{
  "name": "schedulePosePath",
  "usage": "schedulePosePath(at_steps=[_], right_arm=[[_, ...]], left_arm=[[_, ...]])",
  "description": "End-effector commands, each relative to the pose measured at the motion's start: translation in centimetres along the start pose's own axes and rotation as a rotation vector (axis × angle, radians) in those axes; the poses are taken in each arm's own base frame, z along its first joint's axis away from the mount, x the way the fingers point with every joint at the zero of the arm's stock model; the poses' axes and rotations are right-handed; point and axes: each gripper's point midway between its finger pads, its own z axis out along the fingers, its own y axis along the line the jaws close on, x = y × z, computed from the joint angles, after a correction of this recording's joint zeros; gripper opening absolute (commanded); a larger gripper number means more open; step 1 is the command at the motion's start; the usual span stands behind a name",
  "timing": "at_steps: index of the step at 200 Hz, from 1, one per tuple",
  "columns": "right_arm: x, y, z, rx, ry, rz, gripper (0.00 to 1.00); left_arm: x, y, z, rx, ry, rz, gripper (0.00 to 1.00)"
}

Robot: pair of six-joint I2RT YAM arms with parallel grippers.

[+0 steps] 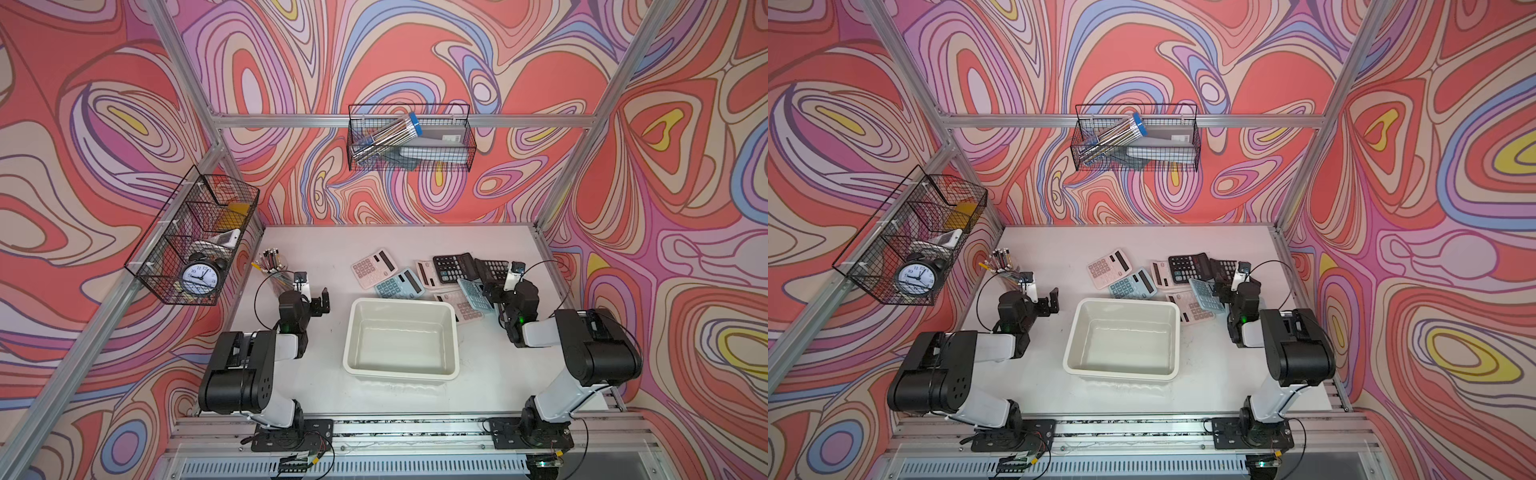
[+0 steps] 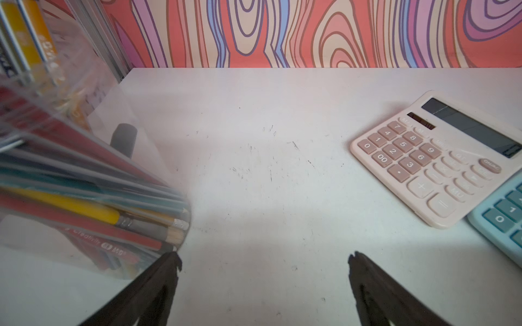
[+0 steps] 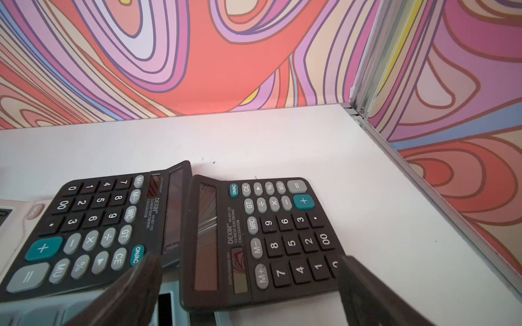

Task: Put the calculator in the storage box
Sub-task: Move the storage box to the center of the board.

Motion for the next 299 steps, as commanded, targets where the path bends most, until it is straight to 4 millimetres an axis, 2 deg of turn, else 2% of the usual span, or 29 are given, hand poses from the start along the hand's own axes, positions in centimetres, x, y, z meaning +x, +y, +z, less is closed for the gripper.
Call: schedulePosePath(at_steps=[1, 150, 178, 192, 225, 257, 278, 287, 299], right_arm=[[0.1, 0.2, 0.0, -0.003, 0.003, -0.005, 0.98], [0.2, 0.2, 0.1, -0.006, 0.005, -0.003, 0.98], [0.0, 0.5, -0.1, -0.02, -0.001, -0.008, 0.98], [-1.0, 1.0, -0.7, -0.051, -0.005, -0.024, 0.98], [-4.9, 1.5, -2.6, -0.08, 0.0, 0.01, 0.98], [-9.0, 2.0, -5.7, -0.12, -0.057, 0.16, 0.98], [-11.3, 2.4, -7.7, -0.145, -0.007, 0.288, 0.98], [-11.5, 3.1, -8.5, -0.182, 0.039, 0.306, 0.98], [-11.6, 4.0, -9.6, -0.234, 0.089, 0.334, 0.98]], left_arm=[[-0.2, -0.1, 0.0, -0.004, -0.01, 0.012, 0.99], [-0.1, -0.1, 0.0, -0.004, -0.008, 0.011, 0.99], [-0.6, 0.2, -0.4, -0.02, -0.019, 0.006, 0.99], [-1.4, 1.3, -1.3, -0.086, -0.041, -0.02, 0.99], [-4.7, 3.9, -5.2, -0.242, -0.123, -0.085, 0.99], [-8.3, 3.5, -8.6, -0.207, -0.23, -0.219, 0.99], [-9.0, 3.4, -10.4, -0.187, -0.24, -0.392, 0.99], [-9.0, 3.2, -11.1, -0.175, -0.211, -0.466, 0.99], [-9.4, 2.0, -12.1, -0.104, -0.186, -0.505, 0.99]])
